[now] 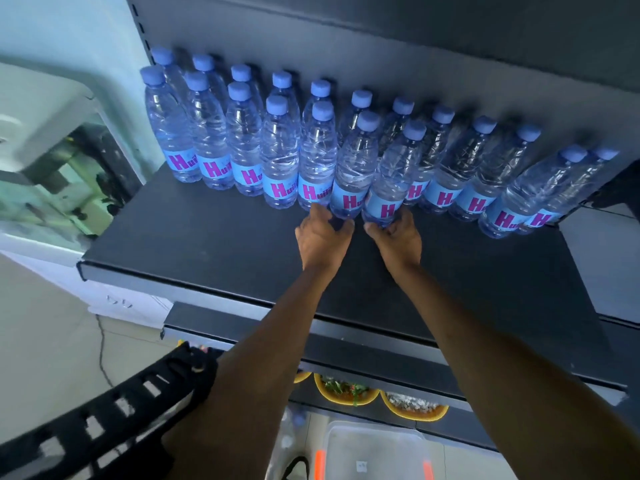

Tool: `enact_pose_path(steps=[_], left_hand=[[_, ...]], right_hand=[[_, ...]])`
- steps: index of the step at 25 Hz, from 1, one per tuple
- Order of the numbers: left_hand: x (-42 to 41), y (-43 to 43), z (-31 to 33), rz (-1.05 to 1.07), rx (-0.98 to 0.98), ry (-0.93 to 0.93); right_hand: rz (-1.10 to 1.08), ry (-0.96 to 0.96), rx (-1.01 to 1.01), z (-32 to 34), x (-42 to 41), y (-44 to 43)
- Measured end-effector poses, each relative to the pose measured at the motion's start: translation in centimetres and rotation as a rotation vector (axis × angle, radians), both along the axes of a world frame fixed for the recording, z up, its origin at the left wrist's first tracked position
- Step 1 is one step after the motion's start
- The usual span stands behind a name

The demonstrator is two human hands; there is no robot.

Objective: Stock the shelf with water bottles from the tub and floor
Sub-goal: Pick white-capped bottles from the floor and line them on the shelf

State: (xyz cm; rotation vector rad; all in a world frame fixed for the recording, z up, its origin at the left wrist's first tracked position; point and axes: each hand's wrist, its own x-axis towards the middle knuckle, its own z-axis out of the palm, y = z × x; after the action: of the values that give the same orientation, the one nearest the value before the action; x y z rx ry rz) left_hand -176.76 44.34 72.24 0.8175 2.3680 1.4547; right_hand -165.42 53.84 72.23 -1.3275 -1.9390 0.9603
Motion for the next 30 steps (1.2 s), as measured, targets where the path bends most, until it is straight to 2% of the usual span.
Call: enact_pose_path(steps=[4,7,11,15,21,26,30], left_hand=[[2.4,-4.3,0.0,0.005,-0.034,-0.019],[5.1,-8.2,0.1,0.082,0.025,-0.006],[8.8,-14.6,-0.4,0.225,0.131,0.007],[13.2,-21.8,-2.7,0.416,0.149,-0.024],[19.8,-33.4,-12.1,0.614,0.058,-0.155],[24.1,-41.3,-23.7,0.687,-0.042,-0.294],[24.3,-45.1,-33.0,0.763,-0.075,-0.307]], right_hand=[[0.059,0.142,-0.156,1.3,2.5,-0.9],[0.068,0.2,-0.224,1.4,4.7,-4.3],[0.23,0.307,-0.149,1.4,8.9,-11.1],[0.408,0.36,-0.066,-1.3,14.0,-18.6],[0.523,0.183,-0.169,-12.3,20.6,-26.3],[0.602,-0.104,-0.269,-24.6,25.4,-31.8],[0.62,-0.277,-0.273,-34.8,26.2,-33.7]])
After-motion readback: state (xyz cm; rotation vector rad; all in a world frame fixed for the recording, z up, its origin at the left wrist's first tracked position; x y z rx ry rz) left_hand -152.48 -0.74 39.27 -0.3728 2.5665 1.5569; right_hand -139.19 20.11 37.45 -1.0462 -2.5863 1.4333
